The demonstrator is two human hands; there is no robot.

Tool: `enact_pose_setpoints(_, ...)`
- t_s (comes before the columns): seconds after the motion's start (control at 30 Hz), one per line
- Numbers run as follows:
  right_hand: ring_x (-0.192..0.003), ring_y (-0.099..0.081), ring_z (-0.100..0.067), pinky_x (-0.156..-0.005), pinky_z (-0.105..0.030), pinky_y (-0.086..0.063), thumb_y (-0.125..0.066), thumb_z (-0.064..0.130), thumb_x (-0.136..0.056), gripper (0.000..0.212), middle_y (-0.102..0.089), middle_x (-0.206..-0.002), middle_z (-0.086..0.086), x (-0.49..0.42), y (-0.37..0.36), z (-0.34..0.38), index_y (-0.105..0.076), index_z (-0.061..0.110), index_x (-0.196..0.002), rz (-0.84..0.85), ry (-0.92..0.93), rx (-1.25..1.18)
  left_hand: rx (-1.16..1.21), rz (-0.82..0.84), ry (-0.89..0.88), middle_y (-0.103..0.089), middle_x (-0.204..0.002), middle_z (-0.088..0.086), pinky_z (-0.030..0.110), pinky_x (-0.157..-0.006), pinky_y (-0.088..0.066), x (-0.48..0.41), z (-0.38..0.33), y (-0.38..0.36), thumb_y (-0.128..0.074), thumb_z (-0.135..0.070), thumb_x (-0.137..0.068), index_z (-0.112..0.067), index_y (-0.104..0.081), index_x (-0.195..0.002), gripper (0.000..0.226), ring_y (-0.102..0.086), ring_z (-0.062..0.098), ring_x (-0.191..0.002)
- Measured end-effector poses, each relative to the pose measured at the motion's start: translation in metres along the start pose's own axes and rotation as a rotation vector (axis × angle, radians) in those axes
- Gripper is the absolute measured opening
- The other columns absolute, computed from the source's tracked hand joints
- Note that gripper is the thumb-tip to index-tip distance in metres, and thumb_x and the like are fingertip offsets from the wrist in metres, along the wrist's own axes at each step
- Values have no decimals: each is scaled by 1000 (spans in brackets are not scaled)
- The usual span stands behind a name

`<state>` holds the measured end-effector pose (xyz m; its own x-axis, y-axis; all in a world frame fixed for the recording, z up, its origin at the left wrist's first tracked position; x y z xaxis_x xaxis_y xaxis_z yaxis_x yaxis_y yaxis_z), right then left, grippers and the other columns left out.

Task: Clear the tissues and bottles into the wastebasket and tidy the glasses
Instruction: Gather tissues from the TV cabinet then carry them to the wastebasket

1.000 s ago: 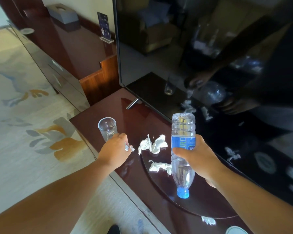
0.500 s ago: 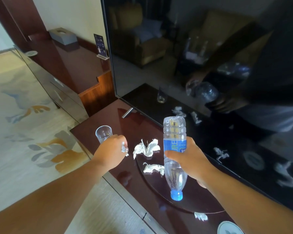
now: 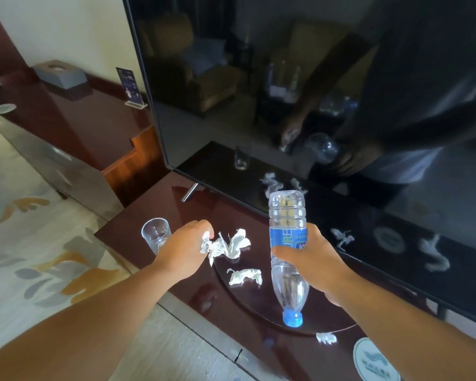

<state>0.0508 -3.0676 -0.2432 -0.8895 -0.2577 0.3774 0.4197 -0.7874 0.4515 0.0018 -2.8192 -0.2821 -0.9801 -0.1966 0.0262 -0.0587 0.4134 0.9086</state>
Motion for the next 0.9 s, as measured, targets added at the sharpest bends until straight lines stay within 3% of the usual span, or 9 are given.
enact_pose_setpoints(0.13, -83, -68, -10, -61, -24, -53, -76, 36, -76, 44, -68, -96, 5, 5, 0, -5, -52, 29, -112, -106, -62, -4, 26, 81, -90, -55, -101, -9, 35, -80, -50, -15, 3, -6, -54, 0, -84, -27, -57, -104, 34, -60, 16, -88)
enact_pose_setpoints(0.2, -83, -69, -11, -64, -28, -56, -76, 40, -72, 46, -68, -95, 6, 9, -3, -7, -53, 31, -110, -160, -97, 5, 12, 108, -137, -55, -95, -8, 35, -77, -50, -21, 5, -6, -54, -5, -86, -25, -57, -98, 23, -61, 18, -87)
enact_pose_setpoints(0.27, -82, -69, -12, -70, -35, -60, -76, 45, -66, 49, -69, -93, 6, 14, -8, -8, -55, 32, -108, -210, -121, 20, 35, 119, -177, -55, -92, -6, 35, -74, -49, -26, 9, -5, -59, -24, -90, -22, -57, -93, 4, -60, 19, -84)
enact_pose_setpoints(0.33, -82, -69, -13, -72, -35, -59, -77, 41, -70, 45, -69, -92, 6, 21, -13, -7, -55, 31, -108, -262, -141, 0, 37, 156, -186, -56, -89, -4, 35, -73, -48, -31, 11, -4, -58, -43, -89, -20, -57, -88, 23, -57, 19, -82)
enact_pose_setpoints(0.4, -81, -69, -13, -73, -36, -59, -77, 39, -70, 44, -69, -91, 5, 27, -18, -10, -55, 29, -107, -311, -174, -18, 30, 173, -171, -57, -84, -2, 35, -72, -46, -36, 14, -3, -50, -48, -90, -16, -57, -79, 35, -57, 21, -79)
enact_pose_setpoints(0.5, -80, -69, -14, -74, -42, -60, -76, 47, -60, 48, -69, -89, 5, 34, -24, -13, -57, 31, -102, -349, -209, -11, 77, 194, -166, -59, -80, -2, 36, -70, -45, -41, 20, -7, -42, -32, -94, -14, -57, -77, 29, -56, 23, -79)
enact_pose_setpoints(0.6, -81, -69, -15, -76, -42, -60, -76, 43, -64, 46, -68, -91, 4, 36, -27, -14, -56, 30, -103, -371, -220, -26, 65, 233, -202, -63, -87, -5, 37, -70, -48, -44, 25, -15, -41, -15, -90, -23, -57, -90, 18, -59, 23, -81)
enact_pose_setpoints(0.7, -83, -68, -14, -78, -40, -59, -78, 36, -72, 43, -67, -94, 4, 33, -29, -15, -53, 29, -106, -372, -227, -32, 67, 236, -223, -60, -107, -8, 34, -75, -48, -47, 24, -24, -45, -15, -92, -26, -56, -111, 25, -60, 21, -90)
enact_pose_setpoints(0.9, -83, -67, -16, -72, -35, -59, -78, 29, -77, 41, -65, -95, 1, 33, -29, -28, -51, 26, -107, -357, -250, -79, 32, 301, -198, -43, -120, -7, 39, -74, -52, -48, 20, -49, -48, -15, -90, -30, -46, -122, 35, -60, 25, -85)
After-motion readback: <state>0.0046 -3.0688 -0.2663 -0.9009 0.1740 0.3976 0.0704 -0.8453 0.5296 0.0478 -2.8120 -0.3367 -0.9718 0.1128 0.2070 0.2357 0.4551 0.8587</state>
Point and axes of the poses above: each hand's wrist, its own x-axis away from the middle knuckle, its own y-axis out of the back of the hand, z = x × y, the point moved 6 cm from there along -x, towards the middle knuckle
